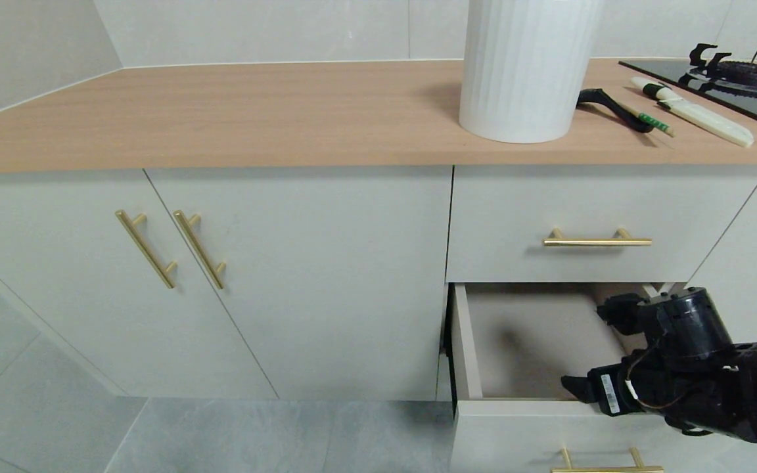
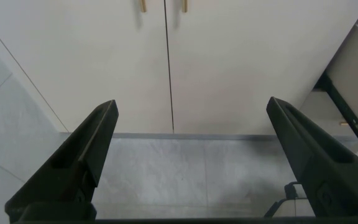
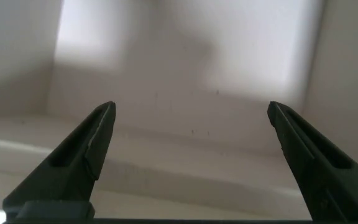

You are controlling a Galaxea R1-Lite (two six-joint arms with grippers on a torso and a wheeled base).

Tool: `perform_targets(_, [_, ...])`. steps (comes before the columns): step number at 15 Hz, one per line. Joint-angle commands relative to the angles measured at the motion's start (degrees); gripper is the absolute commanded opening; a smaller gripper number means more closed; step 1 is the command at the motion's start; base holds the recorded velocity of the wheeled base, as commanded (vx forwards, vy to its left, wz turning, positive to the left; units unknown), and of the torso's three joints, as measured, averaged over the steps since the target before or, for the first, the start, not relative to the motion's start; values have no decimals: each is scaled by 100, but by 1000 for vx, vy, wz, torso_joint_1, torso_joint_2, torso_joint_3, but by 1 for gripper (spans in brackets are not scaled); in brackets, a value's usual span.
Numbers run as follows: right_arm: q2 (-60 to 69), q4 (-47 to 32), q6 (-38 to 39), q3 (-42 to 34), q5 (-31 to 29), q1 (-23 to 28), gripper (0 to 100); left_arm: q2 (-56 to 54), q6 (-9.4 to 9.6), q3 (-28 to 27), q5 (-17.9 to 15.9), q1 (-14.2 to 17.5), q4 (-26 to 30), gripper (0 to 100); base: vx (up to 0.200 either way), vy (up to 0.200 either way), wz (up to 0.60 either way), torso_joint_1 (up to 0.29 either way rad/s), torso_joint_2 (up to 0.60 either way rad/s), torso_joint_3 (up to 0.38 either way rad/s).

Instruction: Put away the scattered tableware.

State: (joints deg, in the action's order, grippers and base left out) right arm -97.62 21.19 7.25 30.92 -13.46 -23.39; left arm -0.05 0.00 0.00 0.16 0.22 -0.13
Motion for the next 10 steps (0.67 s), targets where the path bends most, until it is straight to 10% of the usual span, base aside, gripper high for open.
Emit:
perform_targets(1, [393, -756, -119, 196, 133, -34, 100, 5, 0, 0, 2, 4, -4, 100, 0, 0, 0, 0, 0, 0])
perform_targets(10, [701, -3288, -875, 424, 230, -350, 100, 5, 0, 0, 2, 4, -4, 100, 0, 0, 0, 0, 0, 0])
